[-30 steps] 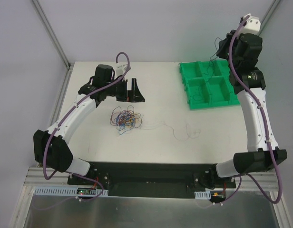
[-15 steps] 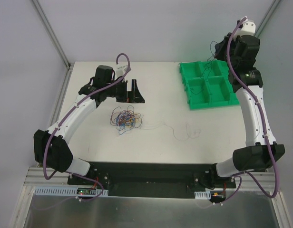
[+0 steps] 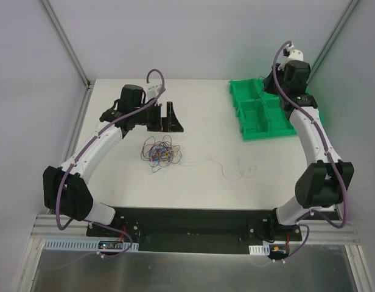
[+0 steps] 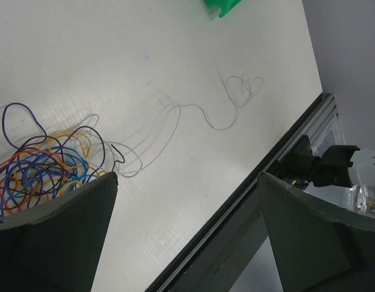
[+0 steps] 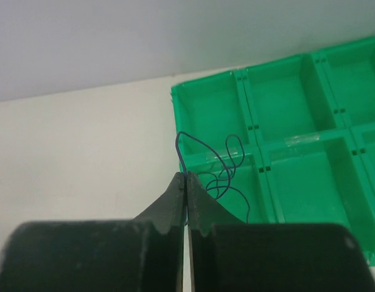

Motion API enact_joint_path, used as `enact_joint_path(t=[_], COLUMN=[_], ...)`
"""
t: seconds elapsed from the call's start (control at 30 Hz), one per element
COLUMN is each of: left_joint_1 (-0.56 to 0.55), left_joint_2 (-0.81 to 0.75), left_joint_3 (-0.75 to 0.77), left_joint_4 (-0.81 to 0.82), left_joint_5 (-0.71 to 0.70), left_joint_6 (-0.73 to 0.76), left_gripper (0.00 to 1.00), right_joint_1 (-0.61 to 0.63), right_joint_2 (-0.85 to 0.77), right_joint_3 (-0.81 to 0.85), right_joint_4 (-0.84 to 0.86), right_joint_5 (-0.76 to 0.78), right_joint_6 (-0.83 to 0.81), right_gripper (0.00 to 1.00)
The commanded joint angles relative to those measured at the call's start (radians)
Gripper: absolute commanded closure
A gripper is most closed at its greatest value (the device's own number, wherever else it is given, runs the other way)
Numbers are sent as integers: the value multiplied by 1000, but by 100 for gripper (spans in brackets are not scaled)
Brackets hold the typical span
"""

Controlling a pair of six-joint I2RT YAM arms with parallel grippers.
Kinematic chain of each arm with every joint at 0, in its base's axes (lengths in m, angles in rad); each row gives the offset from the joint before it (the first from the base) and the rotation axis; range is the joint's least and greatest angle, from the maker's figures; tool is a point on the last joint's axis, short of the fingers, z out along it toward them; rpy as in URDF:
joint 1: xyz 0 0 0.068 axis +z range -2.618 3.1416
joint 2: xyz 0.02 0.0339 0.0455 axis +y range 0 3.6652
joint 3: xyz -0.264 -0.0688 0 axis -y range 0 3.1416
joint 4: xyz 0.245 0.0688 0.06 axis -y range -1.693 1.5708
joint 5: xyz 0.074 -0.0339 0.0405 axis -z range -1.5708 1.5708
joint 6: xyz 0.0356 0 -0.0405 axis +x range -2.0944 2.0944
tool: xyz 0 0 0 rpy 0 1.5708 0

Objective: Untangle the cables

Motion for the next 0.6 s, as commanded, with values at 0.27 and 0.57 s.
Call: enact_joint_path(t=[0.27,0.57], left_joint_1=[10,11], left_joint_2=[-26,-41], left_joint_3=[-12,-26], left_joint_4=[4,6], left_joint_5=[-17,-100], left_joint_6=[24,-4], left_gripper=[4,5], right_joint_1=[-17,8], right_joint_2=[204,314], right_joint_3=[-1,110], right_joint_4=[-83,-315], right_joint_5=[-59,44], right_joint_6=[-2,-12], right_gripper=[100,100])
